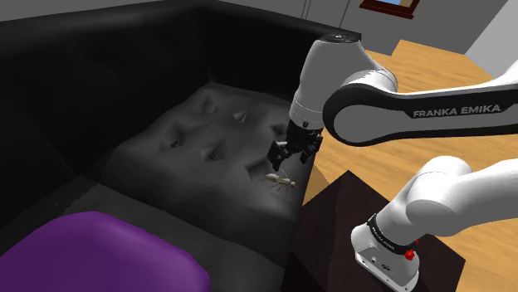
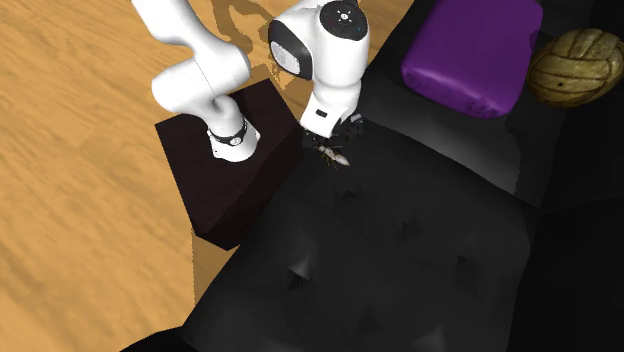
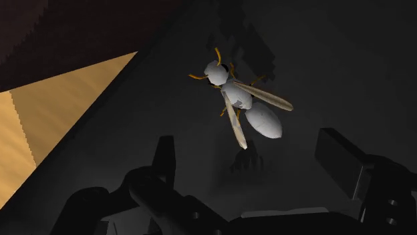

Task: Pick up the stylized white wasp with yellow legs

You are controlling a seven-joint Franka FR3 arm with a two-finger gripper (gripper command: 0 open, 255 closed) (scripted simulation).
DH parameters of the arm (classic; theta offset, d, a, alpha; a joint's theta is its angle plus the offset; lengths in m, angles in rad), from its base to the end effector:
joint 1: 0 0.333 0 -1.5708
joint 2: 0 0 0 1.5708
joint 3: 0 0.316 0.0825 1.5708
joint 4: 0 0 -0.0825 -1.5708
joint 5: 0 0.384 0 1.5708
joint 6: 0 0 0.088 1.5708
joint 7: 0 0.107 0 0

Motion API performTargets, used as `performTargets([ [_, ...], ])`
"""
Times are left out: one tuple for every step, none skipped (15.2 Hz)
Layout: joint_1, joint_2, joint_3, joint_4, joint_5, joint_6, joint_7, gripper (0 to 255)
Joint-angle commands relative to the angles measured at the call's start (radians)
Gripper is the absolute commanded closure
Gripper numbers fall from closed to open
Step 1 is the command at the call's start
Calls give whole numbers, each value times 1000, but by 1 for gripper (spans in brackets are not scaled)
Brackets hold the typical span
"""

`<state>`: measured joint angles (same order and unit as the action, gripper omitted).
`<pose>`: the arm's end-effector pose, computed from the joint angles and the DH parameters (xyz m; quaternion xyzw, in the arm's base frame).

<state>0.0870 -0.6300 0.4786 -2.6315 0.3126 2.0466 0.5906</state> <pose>0.3020 0.2071 0.4228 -0.9921 0.1251 -0.0033 0.0036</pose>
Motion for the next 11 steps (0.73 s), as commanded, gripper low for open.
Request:
performTargets([
  [-5, 53, 41, 13, 11, 52, 45, 0],
  [-5, 59, 45, 4, 13, 68, 45, 0],
  [-6, 67, 50, -5, 15, 84, 45, 0],
  [-6, 75, 54, -13, 17, 100, 45, 0],
  [-6, 83, 59, -22, 18, 116, 45, 0],
  [-7, 91, 64, -30, 20, 133, 46, 0],
  [-7, 100, 69, -38, 22, 150, 46, 0],
  [-8, 109, 73, -46, 23, 166, 47, 0],
  [-9, 115, 76, -50, 24, 176, 47, 0],
  [-9, 115, 76, -50, 24, 176, 47, 0],
  [-8, 115, 77, -51, 25, 178, 48, 255],
])
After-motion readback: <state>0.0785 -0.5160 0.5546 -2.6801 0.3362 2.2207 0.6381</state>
